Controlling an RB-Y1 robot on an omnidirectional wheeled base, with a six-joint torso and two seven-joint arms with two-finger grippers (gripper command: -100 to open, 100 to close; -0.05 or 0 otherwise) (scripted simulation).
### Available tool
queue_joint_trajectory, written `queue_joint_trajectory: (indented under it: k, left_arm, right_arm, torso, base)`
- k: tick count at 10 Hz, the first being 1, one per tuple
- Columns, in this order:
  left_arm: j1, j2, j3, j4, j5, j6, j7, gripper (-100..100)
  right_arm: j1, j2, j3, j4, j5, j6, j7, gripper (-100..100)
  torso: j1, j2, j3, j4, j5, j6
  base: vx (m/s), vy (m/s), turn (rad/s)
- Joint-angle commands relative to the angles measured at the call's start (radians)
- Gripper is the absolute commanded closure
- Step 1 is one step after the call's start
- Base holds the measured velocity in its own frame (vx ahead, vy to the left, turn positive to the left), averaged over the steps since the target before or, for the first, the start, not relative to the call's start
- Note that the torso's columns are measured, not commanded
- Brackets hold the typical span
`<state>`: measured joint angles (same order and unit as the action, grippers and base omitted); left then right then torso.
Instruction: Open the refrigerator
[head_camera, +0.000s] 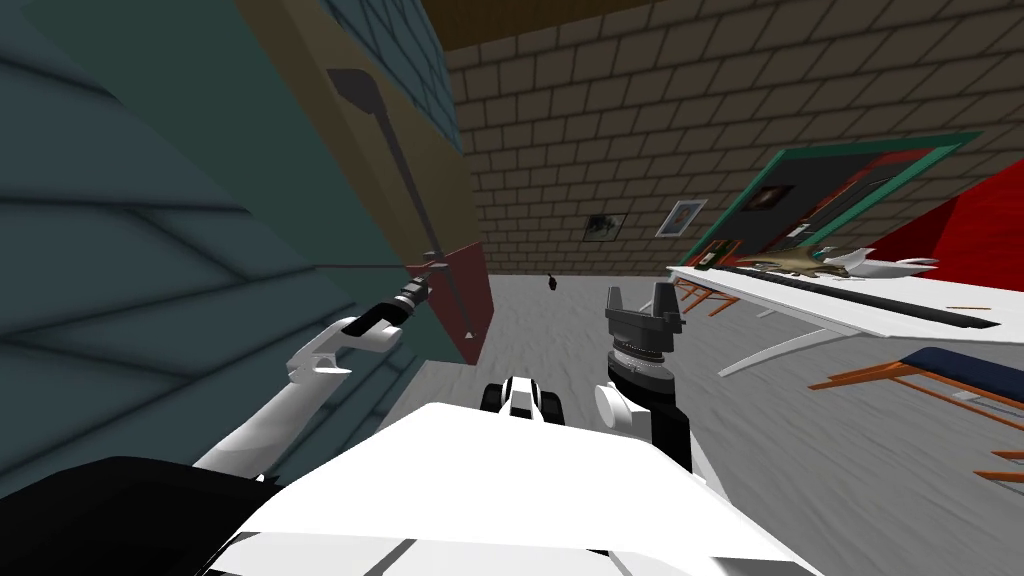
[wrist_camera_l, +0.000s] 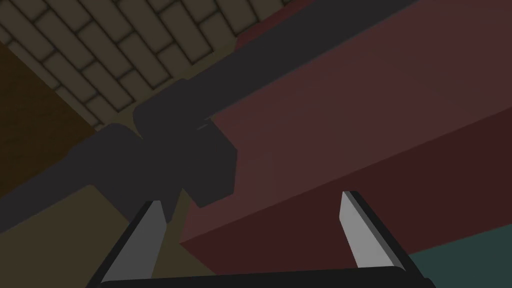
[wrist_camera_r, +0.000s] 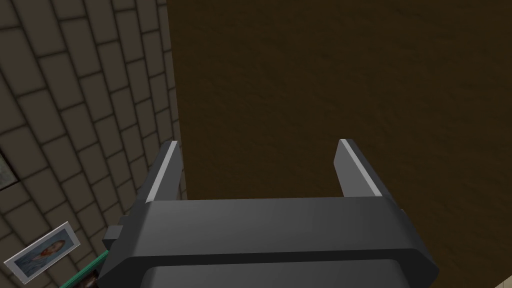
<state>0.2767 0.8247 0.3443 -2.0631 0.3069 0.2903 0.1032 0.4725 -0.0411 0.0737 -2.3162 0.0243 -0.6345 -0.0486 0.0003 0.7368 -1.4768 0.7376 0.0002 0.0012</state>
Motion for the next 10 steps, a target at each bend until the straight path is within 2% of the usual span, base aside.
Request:
queue_joint_trajectory:
  k: [1, 4, 5, 6, 7, 10]
  left_arm:
    - [-0.009, 0.06, 0.019, 0.027, 0.032, 0.037, 0.016, -100]
    - [-0.021, 0.111, 0.038, 0.045, 0.062, 0.083, 0.03, -100]
    - [0.007, 0.095, 0.029, 0.042, 0.06, 0.086, 0.029, -100]
    - [0.011, 0.095, 0.031, 0.042, 0.061, 0.093, 0.03, -100]
    - [0.014, 0.094, 0.031, 0.042, 0.061, 0.094, 0.03, 100]
    - [-0.01, 0.084, 0.055, 0.101, 0.036, 0.112, 0.027, 100]
  right_arm:
    - [0.0, 0.0, 0.0, 0.0, 0.0, 0.0, 0.0, 0]
    - [0.0, 0.0, 0.0, 0.0, 0.0, 0.0, 0.0, 0]
    - [0.0, 0.0, 0.0, 0.0, 0.0, 0.0, 0.0, 0]
    - [0.0, 0.0, 0.0, 0.0, 0.0, 0.0, 0.0, 0]
    - [0.0, 0.0, 0.0, 0.0, 0.0, 0.0, 0.0, 0]
    - [0.0, 0.0, 0.0, 0.0, 0.0, 0.0, 0.0, 0]
  torso:
    - [0.002, -0.005, -0.004, 0.0, -0.001, 0.006]
    - [-0.003, -0.02, -0.014, 0.0, -0.007, 0.015]
    - [-0.006, -0.023, -0.016, -0.001, -0.009, 0.017]
    - [-0.003, -0.019, -0.013, -0.003, -0.005, 0.014]
    - [0.001, -0.014, -0.009, -0.003, -0.001, 0.01]
    - [-0.012, -0.008, -0.006, 0.0, -0.007, 0.007]
  base:
    - [0.071, -0.083, -0.006]
    - [0.068, -0.093, -0.017]
    - [0.009, -0.038, 0.082]
    - [-0.029, -0.009, 0.065]
    - [-0.029, -0.013, 0.051]
    - [0.058, -0.203, 0.032]
